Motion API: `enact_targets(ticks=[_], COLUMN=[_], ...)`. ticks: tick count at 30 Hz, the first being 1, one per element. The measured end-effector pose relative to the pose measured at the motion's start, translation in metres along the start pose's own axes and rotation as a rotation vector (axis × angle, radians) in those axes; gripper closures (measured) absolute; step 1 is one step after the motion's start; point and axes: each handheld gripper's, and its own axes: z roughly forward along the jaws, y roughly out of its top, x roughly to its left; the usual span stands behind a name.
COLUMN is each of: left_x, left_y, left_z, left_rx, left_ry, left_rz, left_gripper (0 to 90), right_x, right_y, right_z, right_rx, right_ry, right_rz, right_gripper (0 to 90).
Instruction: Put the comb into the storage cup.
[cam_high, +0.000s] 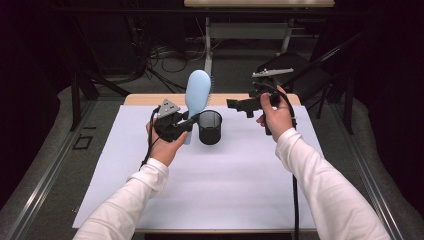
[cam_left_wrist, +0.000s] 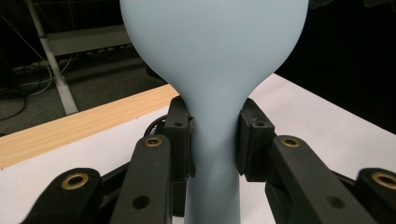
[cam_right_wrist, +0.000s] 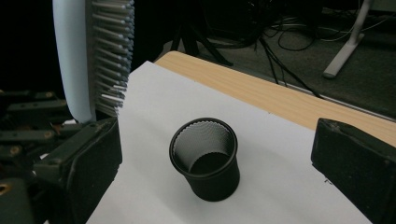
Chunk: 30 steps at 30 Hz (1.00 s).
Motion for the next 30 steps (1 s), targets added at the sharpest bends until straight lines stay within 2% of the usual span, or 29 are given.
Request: enact_targets(ticks=[3,8,10,19,30], left_x=[-0.001,0.000,0.000,-0.001,-0.008], left_y=[-0.001,-0.003,-0.004,-0.007,-0.008], left_z=[0.004,0.012,0.015,0.022,0.027], left_rx=[0.001,0.007,0.005,0.011,0.010], left_ry=[-0.001,0.003,0.004,0.010,-0.007], left_rz=[-0.002,-0.005,-0.010,-0.013,-0.010], left_gripper=[69.9,69.9,70.0,70.0,70.0], right_x=[-0.001,0.000,0.000,-0.001,0.012], right_y=[0.002,0.004,0.004,0.006,0.009], right_z=[0.007,0.016,0.018,0.018,0.018], right_rx=[-0.004,-0.011,-0.020,-0.061,-0.087], right_ry=[0.016,0.027,0.038,0.076,0.122], right_rz=[0.031,0.024,0.037,0.054,0.063], right_gripper=[1.5,1.5,1.5,1.0,0.5])
